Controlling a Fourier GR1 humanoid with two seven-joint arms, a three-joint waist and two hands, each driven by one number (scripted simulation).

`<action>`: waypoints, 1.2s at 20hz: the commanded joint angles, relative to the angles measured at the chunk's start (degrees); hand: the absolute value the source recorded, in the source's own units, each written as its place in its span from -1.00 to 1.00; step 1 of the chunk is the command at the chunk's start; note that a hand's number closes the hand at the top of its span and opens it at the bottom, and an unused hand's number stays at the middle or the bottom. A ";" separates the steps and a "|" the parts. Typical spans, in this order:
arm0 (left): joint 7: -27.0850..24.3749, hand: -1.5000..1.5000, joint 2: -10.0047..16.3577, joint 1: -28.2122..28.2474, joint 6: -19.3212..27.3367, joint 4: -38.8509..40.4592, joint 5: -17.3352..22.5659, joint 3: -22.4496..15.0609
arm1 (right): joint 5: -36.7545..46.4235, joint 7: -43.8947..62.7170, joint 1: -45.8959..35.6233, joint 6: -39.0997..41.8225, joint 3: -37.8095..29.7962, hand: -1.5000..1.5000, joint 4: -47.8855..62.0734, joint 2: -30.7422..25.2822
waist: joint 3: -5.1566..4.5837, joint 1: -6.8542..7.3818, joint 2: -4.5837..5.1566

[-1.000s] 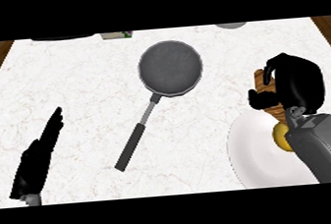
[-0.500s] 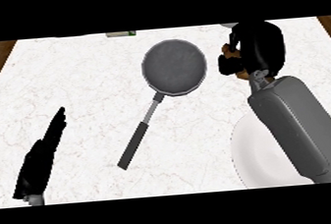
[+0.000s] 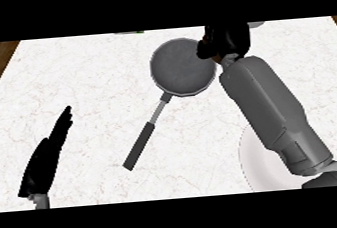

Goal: Pick the croissant from the plate and place it in the pan

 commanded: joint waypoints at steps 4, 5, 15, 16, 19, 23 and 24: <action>-0.62 0.00 -0.16 -0.45 -0.93 -0.38 -0.09 -0.81 | -0.07 -4.45 -7.46 -3.69 -3.47 1.00 19.87 2.84 | 0.00 2.00 0.82; 2.25 0.00 0.21 -3.96 -0.99 0.82 0.25 0.33 | -0.30 -4.08 -9.46 -2.09 -3.75 1.00 21.70 3.35 | 0.00 1.10 0.63; 1.56 0.00 -1.06 -4.90 -1.08 0.03 -0.68 -1.86 | -16.99 -10.67 -6.12 -2.41 -17.05 -1.00 26.77 5.32 | 0.23 4.47 1.98; 0.97 0.00 -1.66 -5.01 -0.41 0.24 -1.37 -2.41 | -18.57 -12.50 -7.08 -2.27 -18.29 -1.00 26.33 5.33 | 0.22 4.30 1.88; -0.39 0.00 -1.77 -4.22 0.43 1.36 -2.26 -2.37 | -20.52 -19.70 -6.22 -7.54 -20.69 -1.00 24.20 5.35 | 0.21 3.79 1.96; 0.52 0.00 0.56 -5.68 -1.64 1.82 -0.10 0.29 | -22.30 -25.78 -6.12 -16.79 -22.70 -1.00 22.43 5.35 | 0.16 3.23 1.54; 0.01 0.00 -1.27 -4.59 -0.40 1.90 -1.59 -1.80 | -22.95 -23.67 -9.51 -16.00 -24.34 -1.00 22.49 4.95 | 0.13 3.15 1.60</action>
